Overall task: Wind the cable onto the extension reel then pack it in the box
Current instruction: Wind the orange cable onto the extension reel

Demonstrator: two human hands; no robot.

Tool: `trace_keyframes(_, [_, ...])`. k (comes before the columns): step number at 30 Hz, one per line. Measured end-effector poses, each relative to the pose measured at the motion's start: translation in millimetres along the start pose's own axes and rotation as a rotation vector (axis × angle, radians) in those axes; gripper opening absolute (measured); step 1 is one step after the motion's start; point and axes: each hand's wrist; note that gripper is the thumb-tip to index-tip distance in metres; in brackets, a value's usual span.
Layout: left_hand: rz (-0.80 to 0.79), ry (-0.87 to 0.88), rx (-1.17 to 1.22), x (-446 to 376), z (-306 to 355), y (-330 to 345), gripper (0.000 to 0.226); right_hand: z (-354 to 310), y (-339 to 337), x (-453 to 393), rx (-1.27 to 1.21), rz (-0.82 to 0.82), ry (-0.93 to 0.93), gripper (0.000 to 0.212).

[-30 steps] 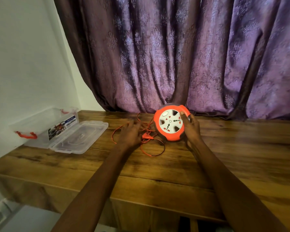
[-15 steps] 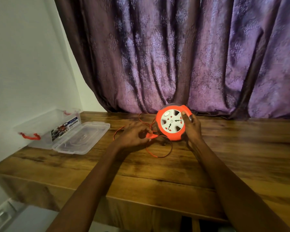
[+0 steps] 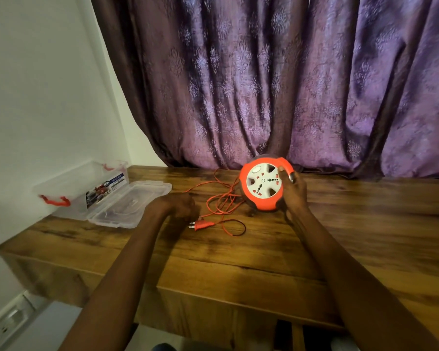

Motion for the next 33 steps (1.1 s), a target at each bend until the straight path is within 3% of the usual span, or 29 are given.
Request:
trace_keyframes(4, [0.191,-0.004,-0.14,-13,18,1,0.042,0,0,-1,-0.019,0.019,0.012,0.039])
trace_keyframes(7, [0.191,-0.016,-0.02,-27,29,12,0.056,-2,1,0,-0.008,0.024,0.015,0.037])
trace_keyframes(13, [0.35,0.027,0.328,-46,41,25,0.017,-8,-1,1,-0.026,0.009,0.001,0.025])
trace_keyframes(19, [0.284,0.151,0.882,-22,65,21,0.013,-27,1,-6,-0.036,-0.104,-0.058,0.021])
trace_keyframes(23, [0.12,0.163,1.027,16,91,16,0.023,-40,7,-5,-0.031,-0.182,-0.116,0.016])
trace_keyframes(25, [0.188,0.15,1.002,38,106,16,0.026,-42,7,-4,-0.029,-0.206,-0.123,0.017])
trace_keyframes(28, [0.269,0.191,1.04,100,133,15,0.062,-41,6,-3,-0.024,-0.232,-0.117,0.017])
trace_keyframes(33, [0.273,0.13,1.212,31,109,28,0.02,-45,2,-5,-0.045,-0.233,-0.107,0.019])
Point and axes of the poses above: each hand's wrist, its own x-axis away from the middle knuckle, its own y-axis out of the palm, z = x × y, and after that the axes turned 2 degrees about z, right-handed
